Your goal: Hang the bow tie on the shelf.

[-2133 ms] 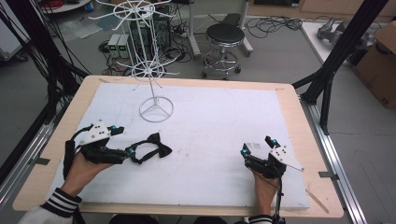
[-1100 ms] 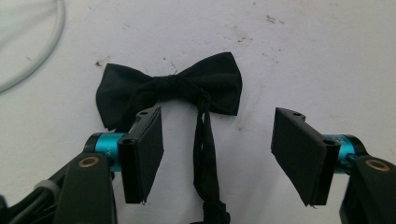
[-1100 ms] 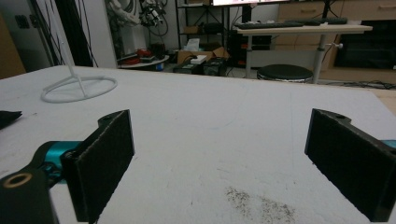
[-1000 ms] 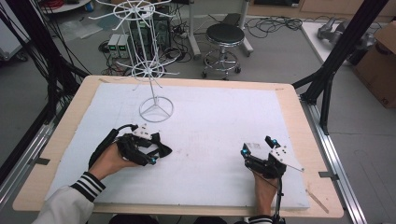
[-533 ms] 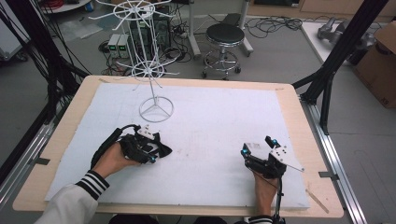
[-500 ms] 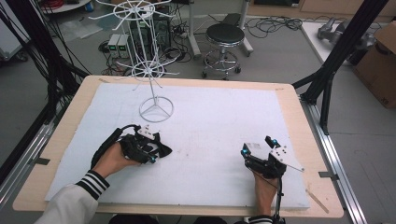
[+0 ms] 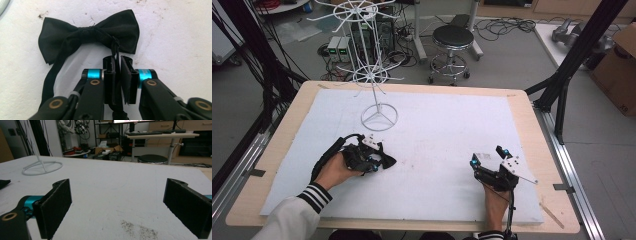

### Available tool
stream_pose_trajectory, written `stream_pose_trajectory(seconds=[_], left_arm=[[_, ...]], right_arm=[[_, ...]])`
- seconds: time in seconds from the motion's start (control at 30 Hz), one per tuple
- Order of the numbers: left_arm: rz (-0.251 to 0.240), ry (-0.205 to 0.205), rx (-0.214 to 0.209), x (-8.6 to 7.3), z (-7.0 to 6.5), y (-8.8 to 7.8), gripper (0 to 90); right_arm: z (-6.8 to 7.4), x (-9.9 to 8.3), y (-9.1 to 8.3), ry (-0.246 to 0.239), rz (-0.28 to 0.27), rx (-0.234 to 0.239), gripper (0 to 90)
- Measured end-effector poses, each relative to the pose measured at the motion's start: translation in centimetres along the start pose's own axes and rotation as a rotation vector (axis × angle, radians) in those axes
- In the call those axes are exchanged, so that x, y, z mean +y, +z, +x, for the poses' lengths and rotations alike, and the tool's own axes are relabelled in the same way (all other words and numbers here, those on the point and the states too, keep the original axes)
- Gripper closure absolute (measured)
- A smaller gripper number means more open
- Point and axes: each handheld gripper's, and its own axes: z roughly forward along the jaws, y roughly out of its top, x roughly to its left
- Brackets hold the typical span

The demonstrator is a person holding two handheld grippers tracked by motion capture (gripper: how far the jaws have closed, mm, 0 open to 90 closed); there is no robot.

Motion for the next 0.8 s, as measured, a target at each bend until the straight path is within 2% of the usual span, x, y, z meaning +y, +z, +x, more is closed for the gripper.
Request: stream_pose_trajectory(seconds=[0.2, 0.4, 0.6, 0.63, 0.7, 0.8], left_arm=[[-0.009, 0.001, 0.001, 0.0, 0.0, -0.2, 87.1], [-0.062, -0.006, 0.0, -0.1, -0.2, -0.9, 87.5], [-0.15, -0.023, 0.008, -0.3, 0.1, -2.3, 87.5], [-0.15, -0.023, 0.008, -0.3, 0.1, -2.3, 87.5], [-0.192, -0.024, 0.017, -0.5, 0.1, -2.9, 87.6], [-0.23, -0.032, 0.023, -0.6, 0.1, -3.5, 87.6]], right_arm=[[0.0, 0.0, 0.0, 0.001, 0.001, 0.0, 7.1], [0.0, 0.0, 0.0, 0.001, 0.001, 0.0, 7.2], [0.0, 0.0, 0.0, -0.001, 0.002, 0.0, 7.1], [0.0, 0.0, 0.0, -0.002, 0.0, 0.001, 7.2], [0.0, 0.0, 0.0, -0.006, 0.001, -0.001, 7.2], [0.0, 0.0, 0.0, -0.005, 0.0, 0.0, 7.2]])
